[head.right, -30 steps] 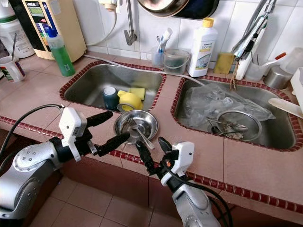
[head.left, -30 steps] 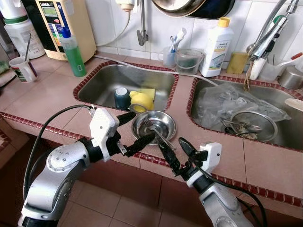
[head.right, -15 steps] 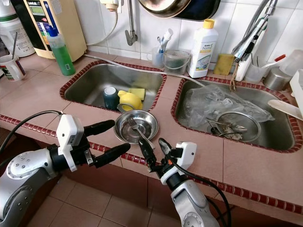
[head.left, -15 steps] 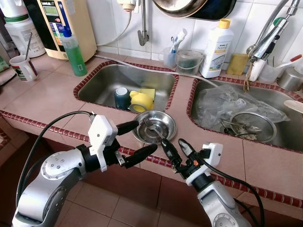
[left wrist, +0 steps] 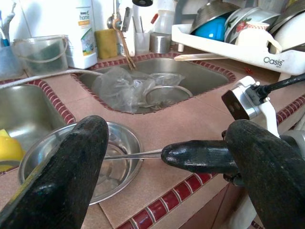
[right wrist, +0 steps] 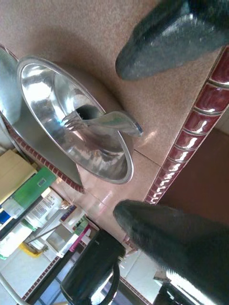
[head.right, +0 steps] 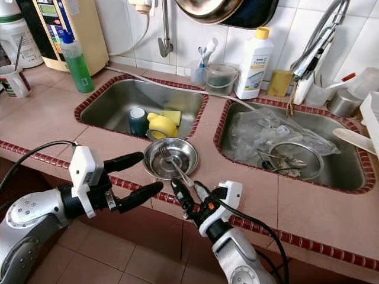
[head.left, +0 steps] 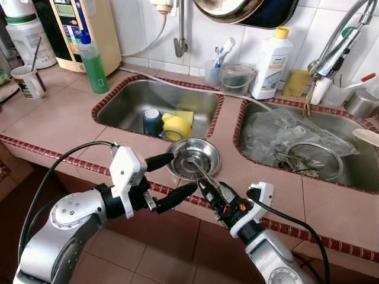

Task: Kitchen organization

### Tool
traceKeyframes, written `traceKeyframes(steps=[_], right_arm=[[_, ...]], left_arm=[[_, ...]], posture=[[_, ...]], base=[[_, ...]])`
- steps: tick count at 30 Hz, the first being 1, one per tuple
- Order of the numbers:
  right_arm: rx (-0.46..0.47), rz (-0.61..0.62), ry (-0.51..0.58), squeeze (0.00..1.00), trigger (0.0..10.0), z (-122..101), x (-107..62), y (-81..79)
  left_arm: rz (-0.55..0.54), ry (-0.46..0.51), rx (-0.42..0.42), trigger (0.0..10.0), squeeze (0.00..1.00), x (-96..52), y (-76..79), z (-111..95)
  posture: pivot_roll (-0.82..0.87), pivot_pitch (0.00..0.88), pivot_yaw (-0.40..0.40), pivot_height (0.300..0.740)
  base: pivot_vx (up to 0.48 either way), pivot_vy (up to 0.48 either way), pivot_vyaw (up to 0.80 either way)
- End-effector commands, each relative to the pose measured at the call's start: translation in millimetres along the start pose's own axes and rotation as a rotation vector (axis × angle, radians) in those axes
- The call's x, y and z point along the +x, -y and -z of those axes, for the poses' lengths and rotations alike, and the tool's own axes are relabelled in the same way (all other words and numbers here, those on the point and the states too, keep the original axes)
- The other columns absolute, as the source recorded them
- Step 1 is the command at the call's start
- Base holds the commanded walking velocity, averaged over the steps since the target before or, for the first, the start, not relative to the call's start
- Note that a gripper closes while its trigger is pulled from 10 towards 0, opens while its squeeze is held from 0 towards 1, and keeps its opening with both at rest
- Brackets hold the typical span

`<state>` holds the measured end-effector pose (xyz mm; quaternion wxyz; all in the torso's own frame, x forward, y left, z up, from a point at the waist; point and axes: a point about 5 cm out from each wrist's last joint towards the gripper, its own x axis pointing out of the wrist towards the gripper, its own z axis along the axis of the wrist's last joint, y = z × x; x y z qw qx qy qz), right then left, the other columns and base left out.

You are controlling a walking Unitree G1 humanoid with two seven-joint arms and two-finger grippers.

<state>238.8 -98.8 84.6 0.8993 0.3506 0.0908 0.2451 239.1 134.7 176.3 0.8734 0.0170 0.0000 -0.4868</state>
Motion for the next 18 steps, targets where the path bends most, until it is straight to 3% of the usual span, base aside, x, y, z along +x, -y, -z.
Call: traceKeyframes(steps=[1, 17, 18], right_arm=[[0.054, -0.002, 0.045, 0.0, 0.1, -3.3, 2.0, -4.2], [0.179, 0.02, 0.109, 0.0, 0.0, -14.2, 11.1, -1.0], [0.192, 0.017, 0.108, 0.0, 2.5, -14.7, 12.6, -1.7]], left_arm=[[0.008, 0.001, 0.007, 10.0, 0.0, 1.2, 1.8, -2.5], [0.008, 0.005, 0.006, 10.0, 0.0, 2.2, 1.2, -4.5], [0.007, 0.006, 0.006, 10.0, 0.0, 2.2, 1.0, -4.8]], posture=[[0.02, 0.029, -0.015, 0.74], [0.02, 0.029, -0.01, 0.74], [0.02, 0.03, -0.01, 0.74]], base=[[0.0, 0.0, 0.0], [0.0, 0.0, 0.0], [0.0, 0.0, 0.0]])
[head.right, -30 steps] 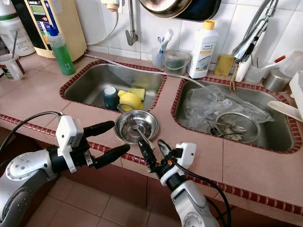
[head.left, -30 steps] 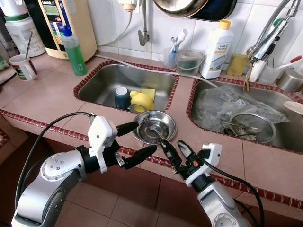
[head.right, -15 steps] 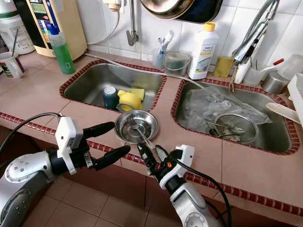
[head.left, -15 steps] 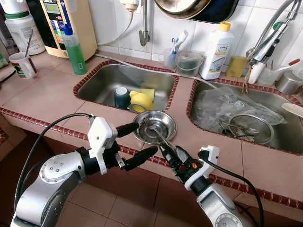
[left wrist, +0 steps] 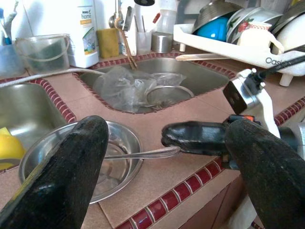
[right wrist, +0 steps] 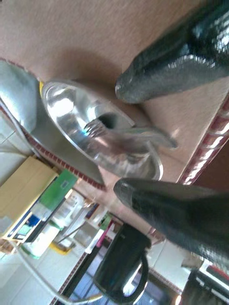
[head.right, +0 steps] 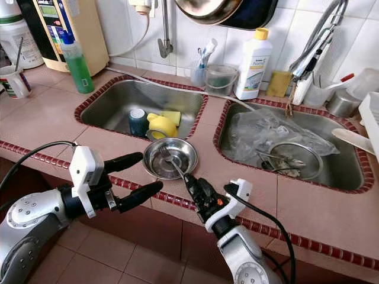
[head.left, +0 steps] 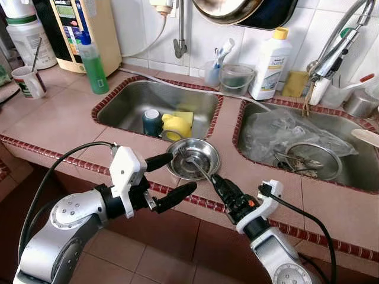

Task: Kitchen organization

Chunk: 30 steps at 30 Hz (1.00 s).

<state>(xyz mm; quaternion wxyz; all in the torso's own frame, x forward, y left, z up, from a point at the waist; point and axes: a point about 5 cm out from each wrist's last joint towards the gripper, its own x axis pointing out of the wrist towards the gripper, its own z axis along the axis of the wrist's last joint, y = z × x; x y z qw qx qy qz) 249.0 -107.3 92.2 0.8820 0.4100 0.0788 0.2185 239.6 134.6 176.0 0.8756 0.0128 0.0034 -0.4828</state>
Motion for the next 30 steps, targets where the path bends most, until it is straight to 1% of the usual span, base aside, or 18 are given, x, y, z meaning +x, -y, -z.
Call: traceKeyframes(steps=[1, 2, 4, 8, 18, 19, 20, 21, 22, 23, 24, 25, 30], right_arm=[[0.083, -0.002, 0.033, 0.0, 9.7, 0.5, 9.4, -6.8], [0.096, 0.003, 0.017, 0.0, 10.0, 0.9, 11.8, -7.5], [0.15, -0.02, 0.007, 0.0, 10.0, 1.4, 14.3, -9.8], [0.138, -0.011, 0.009, 0.0, 10.0, -1.2, 16.8, -8.3], [0.184, 0.011, -0.022, 0.0, 10.0, 0.8, 20.0, -5.2], [0.192, 0.005, -0.023, 0.0, 8.9, 1.2, 20.0, -5.6], [0.208, 0.007, -0.025, 0.0, 6.5, 1.8, 19.9, -5.3], [0.212, 0.009, -0.025, 0.0, 6.5, 2.0, 19.8, -5.1], [0.217, 0.013, -0.031, 0.0, 5.1, 2.6, 19.7, -4.6], [0.224, 0.015, -0.036, 0.0, 2.2, 3.1, 19.9, -4.2], [0.227, 0.014, -0.035, 0.0, 2.2, 3.2, 20.1, -4.1], [0.236, 0.01, -0.043, 0.0, 0.0, 4.1, 20.0, -4.4], [0.249, -0.001, -0.05, 0.0, 0.0, 4.5, 18.6, -4.8]], left_arm=[[0.016, 0.009, 0.017, 10.0, 0.0, 1.9, 1.4, -5.6], [0.015, 0.009, 0.017, 10.0, 0.0, 1.9, 1.3, -6.1], [0.015, 0.01, 0.017, 10.0, 0.0, 2.2, 1.6, -6.8], [0.011, 0.012, 0.017, 10.0, 0.0, 2.2, 1.3, -7.4], [-0.002, 0.022, 0.017, 10.0, 0.0, 1.5, 0.3, -10.2], [-0.002, 0.022, 0.017, 10.0, 0.0, 1.5, 0.3, -10.4], [-0.003, 0.023, 0.018, 10.0, 0.0, 1.9, 0.1, -10.6], [-0.003, 0.023, 0.018, 10.0, 0.0, 1.9, 0.0, -10.7], [-0.003, 0.024, 0.018, 10.0, 0.0, 2.1, -0.1, -10.9], [-0.002, 0.025, 0.019, 10.0, 0.0, 2.3, -0.3, -11.2], [-0.002, 0.025, 0.02, 10.0, 0.0, 2.4, -0.5, -11.3], [-0.002, 0.026, 0.02, 10.0, 0.0, 2.6, -0.6, -11.4], [-0.002, 0.029, 0.018, 10.0, 0.0, 3.6, -0.3, -11.9]], posture=[[0.02, 0.032, -0.009, 0.74], [0.02, 0.033, -0.009, 0.74], [0.02, 0.034, -0.009, 0.74], [0.02, 0.039, -0.011, 0.74], [0.03, 0.048, -0.01, 0.74], [0.03, 0.048, -0.01, 0.74], [0.03, 0.049, -0.01, 0.74], [0.03, 0.049, -0.01, 0.74], [0.02, 0.05, -0.01, 0.74], [0.02, 0.051, -0.009, 0.74], [0.02, 0.052, -0.009, 0.74], [0.02, 0.052, -0.008, 0.74], [0.02, 0.053, -0.009, 0.74]], base=[[0.0, 0.0, 0.0], [0.0, 0.0, 0.0], [0.0, 0.0, 0.0], [0.0, 0.0, 0.0], [0.0, 0.0, 0.0], [0.0, 0.0, 0.0], [0.0, 0.0, 0.0], [0.0, 0.0, 0.0], [0.0, 0.0, 0.0], [0.0, 0.0, 0.0], [0.0, 0.0, 0.0], [0.0, 0.0, 0.0], [0.0, 0.0, 0.0]])
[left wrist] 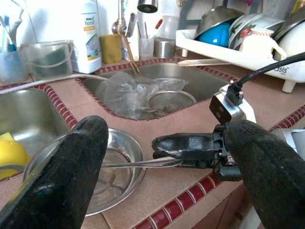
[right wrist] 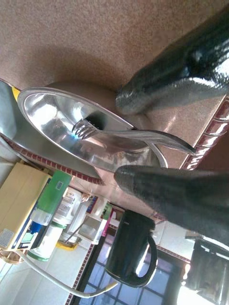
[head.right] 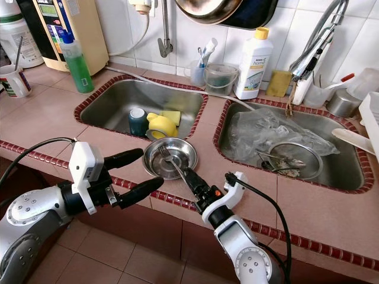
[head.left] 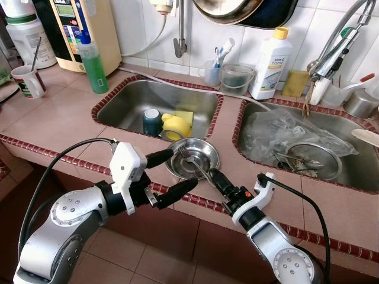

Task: Kitchen organization

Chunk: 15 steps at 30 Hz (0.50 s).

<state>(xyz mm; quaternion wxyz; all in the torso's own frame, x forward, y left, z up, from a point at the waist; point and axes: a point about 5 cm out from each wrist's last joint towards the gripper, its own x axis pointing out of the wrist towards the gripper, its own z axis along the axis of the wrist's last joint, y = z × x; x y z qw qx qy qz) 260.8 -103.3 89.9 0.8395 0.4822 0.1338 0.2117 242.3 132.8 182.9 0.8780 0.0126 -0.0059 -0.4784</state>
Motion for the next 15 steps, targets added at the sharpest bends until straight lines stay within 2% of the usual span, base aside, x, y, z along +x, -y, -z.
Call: traceKeyframes(steps=[1, 3, 4, 6, 7, 8, 10, 12, 15], right_arm=[[0.066, -0.031, 0.014, 0.0, 0.0, 4.9, 6.3, -7.3], [0.06, -0.023, 0.015, 0.0, 0.0, 4.2, 5.9, -6.6], [0.066, -0.025, 0.014, 0.0, 0.6, 4.2, 5.9, -6.7], [0.086, -0.02, 0.016, 0.0, 0.8, 3.4, 5.9, -5.5], [0.09, -0.019, 0.018, 0.0, 2.0, 2.9, 6.3, -4.9], [0.093, -0.018, 0.02, 0.0, 2.0, 2.7, 6.6, -4.4], [0.102, -0.018, 0.025, 0.0, 2.7, 1.8, 7.5, -4.1], [0.102, -0.021, 0.025, 0.0, 2.1, 1.2, 7.9, -4.3], [0.113, -0.025, 0.024, 0.0, 2.1, 0.5, 8.3, -4.6]], left_arm=[[0.008, 0.012, 0.009, 10.0, 0.0, 0.7, 1.2, -5.0], [0.007, 0.011, 0.011, 10.0, 0.0, 0.7, 1.2, -5.0], [0.007, 0.011, 0.01, 10.0, 0.0, 0.6, 1.1, -5.0], [0.007, 0.012, 0.01, 10.0, 0.0, 0.8, 1.4, -5.1], [0.006, 0.012, 0.011, 10.0, 0.0, 0.9, 1.5, -5.0], [0.005, 0.012, 0.011, 10.0, 0.0, 0.9, 1.6, -4.9], [0.005, 0.01, 0.013, 10.0, 0.0, 1.2, 2.5, -4.0], [0.005, 0.008, 0.013, 10.0, 0.0, 1.3, 3.1, -3.6], [0.005, 0.01, 0.012, 10.0, 0.0, 1.5, 3.7, -3.7]], posture=[[0.02, 0.053, -0.009, 0.74], [0.02, 0.055, -0.009, 0.74], [0.02, 0.054, -0.009, 0.74], [0.02, 0.055, -0.01, 0.74], [0.02, 0.055, -0.01, 0.74], [0.02, 0.056, -0.011, 0.74], [0.03, 0.056, -0.012, 0.74], [0.03, 0.056, -0.013, 0.74], [0.03, 0.055, -0.014, 0.74]], base=[[0.0, 0.0, 0.0], [0.0, 0.0, 0.0], [0.0, 0.0, 0.0], [0.0, 0.0, 0.0], [0.0, 0.0, 0.0], [0.0, 0.0, 0.0], [0.0, 0.0, 0.0], [0.0, 0.0, 0.0], [0.0, 0.0, 0.0]])
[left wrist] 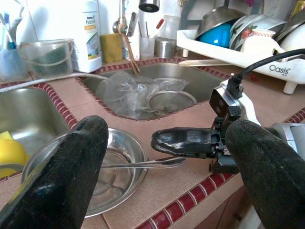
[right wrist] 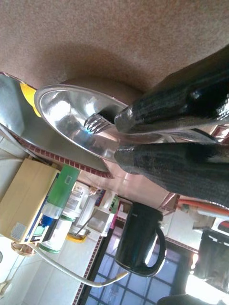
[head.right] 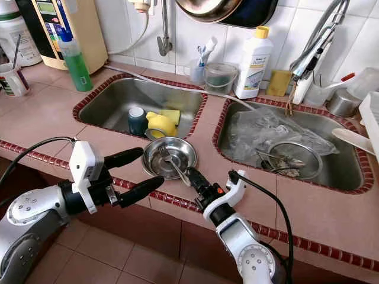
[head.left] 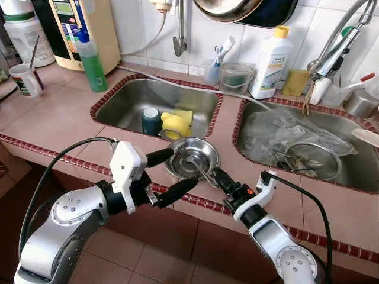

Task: Kitchen organization

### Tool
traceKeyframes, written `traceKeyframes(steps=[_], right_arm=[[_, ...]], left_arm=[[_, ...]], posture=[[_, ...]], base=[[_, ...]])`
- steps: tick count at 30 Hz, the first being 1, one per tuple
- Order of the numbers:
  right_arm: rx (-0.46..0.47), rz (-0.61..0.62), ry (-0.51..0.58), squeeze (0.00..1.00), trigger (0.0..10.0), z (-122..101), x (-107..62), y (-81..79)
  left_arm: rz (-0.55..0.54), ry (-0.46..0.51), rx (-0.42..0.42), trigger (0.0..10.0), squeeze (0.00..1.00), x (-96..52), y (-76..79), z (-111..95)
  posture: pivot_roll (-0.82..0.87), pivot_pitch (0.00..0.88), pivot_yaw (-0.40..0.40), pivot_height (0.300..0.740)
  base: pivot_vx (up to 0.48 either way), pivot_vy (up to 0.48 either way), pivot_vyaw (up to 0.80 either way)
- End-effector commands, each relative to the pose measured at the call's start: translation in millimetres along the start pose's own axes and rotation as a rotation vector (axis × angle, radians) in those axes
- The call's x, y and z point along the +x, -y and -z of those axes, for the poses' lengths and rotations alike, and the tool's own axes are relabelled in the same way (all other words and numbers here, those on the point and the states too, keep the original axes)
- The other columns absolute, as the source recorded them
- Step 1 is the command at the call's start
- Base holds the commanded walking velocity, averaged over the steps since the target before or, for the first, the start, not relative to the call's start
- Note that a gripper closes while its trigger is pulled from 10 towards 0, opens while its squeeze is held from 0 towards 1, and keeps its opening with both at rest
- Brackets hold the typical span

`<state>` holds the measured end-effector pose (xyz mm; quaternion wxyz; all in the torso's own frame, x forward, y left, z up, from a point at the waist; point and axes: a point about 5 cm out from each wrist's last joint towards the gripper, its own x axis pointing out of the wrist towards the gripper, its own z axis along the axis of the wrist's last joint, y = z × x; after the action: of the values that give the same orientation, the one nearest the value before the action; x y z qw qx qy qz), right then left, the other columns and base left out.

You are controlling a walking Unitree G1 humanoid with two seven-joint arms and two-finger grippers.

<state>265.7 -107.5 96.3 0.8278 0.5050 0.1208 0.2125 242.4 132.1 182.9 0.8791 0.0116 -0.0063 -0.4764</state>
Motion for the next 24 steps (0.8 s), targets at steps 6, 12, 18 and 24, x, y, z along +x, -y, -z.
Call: traceKeyframes(steps=[6, 12, 18, 24], right_arm=[[0.088, -0.002, -0.004, 0.0, 10.0, 8.9, 6.4, -1.6], [0.093, -0.02, -0.002, 1.0, 10.0, 9.6, 4.8, -2.8], [0.09, 0.003, 0.003, 1.0, 10.0, 9.7, 2.1, -1.2], [0.077, 0.031, -0.014, 1.0, 10.0, 13.3, -2.2, 3.5]], left_arm=[[0.007, 0.009, 0.014, 10.0, 0.0, 0.9, 3.9, -3.7], [0.006, 0.009, 0.014, 10.0, 0.0, 0.5, 4.2, -3.6], [0.003, 0.01, 0.014, 10.0, 0.0, 0.9, 4.5, -3.5], [0.002, 0.011, 0.014, 10.0, 0.0, 0.6, 4.5, -3.5]], posture=[[0.03, 0.054, -0.016, 0.74], [0.03, 0.054, -0.019, 0.74], [0.03, 0.05, -0.024, 0.74], [0.03, 0.045, -0.027, 0.74]], base=[[0.0, 0.0, 0.0], [0.0, 0.0, 0.0], [0.0, 0.0, 0.0], [0.0, 0.0, 0.0]])
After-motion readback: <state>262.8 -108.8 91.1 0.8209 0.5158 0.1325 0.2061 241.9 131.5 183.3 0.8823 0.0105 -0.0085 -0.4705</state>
